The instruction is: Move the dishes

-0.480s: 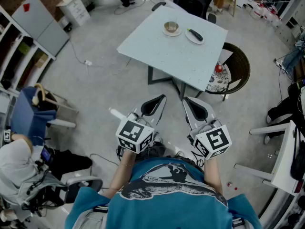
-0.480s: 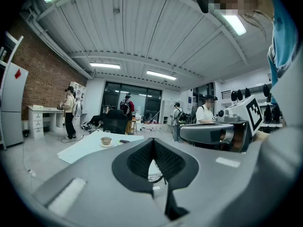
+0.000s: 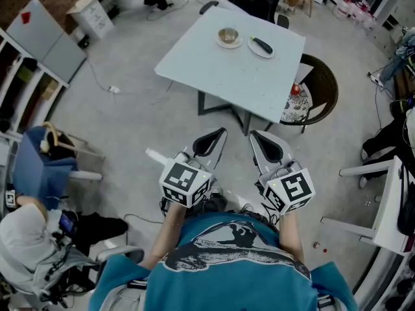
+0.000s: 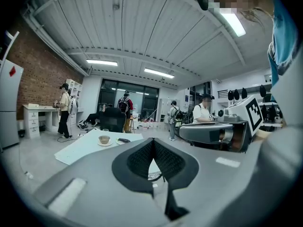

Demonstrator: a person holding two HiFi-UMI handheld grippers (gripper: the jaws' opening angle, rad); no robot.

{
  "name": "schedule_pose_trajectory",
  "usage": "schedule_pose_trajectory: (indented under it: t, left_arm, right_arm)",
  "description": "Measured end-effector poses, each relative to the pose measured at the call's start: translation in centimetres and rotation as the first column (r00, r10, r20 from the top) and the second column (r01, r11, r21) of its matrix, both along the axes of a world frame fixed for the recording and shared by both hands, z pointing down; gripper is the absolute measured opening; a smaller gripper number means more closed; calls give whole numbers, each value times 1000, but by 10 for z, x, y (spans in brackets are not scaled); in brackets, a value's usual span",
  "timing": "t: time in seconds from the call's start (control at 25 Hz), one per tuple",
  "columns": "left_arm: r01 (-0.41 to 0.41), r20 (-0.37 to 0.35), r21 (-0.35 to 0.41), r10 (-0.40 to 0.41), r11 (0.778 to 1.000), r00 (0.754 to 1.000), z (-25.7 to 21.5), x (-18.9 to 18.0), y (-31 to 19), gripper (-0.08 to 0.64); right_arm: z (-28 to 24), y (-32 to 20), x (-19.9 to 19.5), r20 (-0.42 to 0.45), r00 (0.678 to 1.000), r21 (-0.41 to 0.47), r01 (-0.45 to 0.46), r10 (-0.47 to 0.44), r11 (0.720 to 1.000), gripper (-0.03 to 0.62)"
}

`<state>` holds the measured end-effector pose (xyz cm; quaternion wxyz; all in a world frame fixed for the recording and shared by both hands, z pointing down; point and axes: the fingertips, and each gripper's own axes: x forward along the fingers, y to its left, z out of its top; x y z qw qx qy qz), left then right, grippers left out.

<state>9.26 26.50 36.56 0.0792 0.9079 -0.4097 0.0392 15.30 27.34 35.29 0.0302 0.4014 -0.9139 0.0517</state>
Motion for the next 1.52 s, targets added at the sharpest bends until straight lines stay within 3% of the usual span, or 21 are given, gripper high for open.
schedule_pose_trajectory:
  t: [0.68, 1.16, 1.52]
  left_arm:
    - [-34, 2, -7, 34, 999, 999, 10, -46, -20, 12]
    - [-16, -11, -57, 16, 998, 1000, 32, -61, -30, 12]
    - [33, -3, -68, -33, 997, 999, 40, -70, -82, 12]
  right_arm:
    - [11, -24, -44, 9, 999, -24, -36, 37, 999, 2]
    - [27, -37, -55, 5, 1000, -71, -26, 27, 997, 2]
    - [39, -103, -64, 20, 999, -87, 26, -25, 996, 2]
